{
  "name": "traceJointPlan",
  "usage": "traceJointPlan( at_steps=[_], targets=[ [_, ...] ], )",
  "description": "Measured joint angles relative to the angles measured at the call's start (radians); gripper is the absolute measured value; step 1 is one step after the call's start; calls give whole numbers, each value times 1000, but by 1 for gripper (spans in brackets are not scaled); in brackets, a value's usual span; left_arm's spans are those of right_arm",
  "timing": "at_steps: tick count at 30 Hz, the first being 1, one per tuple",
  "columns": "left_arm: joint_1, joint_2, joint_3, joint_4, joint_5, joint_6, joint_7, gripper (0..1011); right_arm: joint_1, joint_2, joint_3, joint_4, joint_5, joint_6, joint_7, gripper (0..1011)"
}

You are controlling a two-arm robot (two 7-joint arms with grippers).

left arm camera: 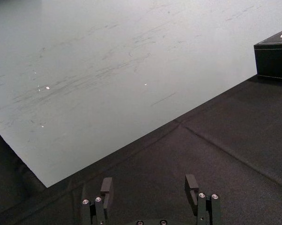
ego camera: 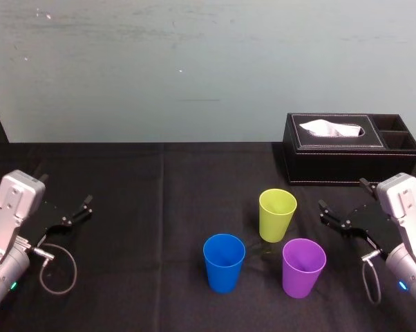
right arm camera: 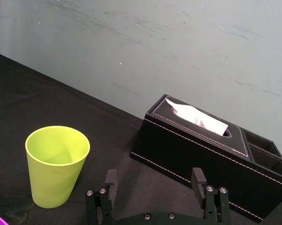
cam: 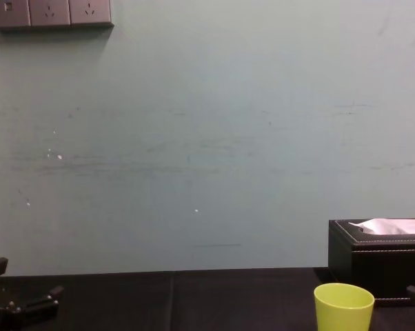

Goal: Stack the three plastic cups sequentially using one hand.

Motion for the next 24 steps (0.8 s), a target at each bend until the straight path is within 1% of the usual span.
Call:
traceJointPlan(
  at_steps=[24],
  targets=[
    [0, 0, 0, 0, 0, 0, 0, 1000, 0, 0, 0, 0, 0, 0, 0, 1003]
  ],
)
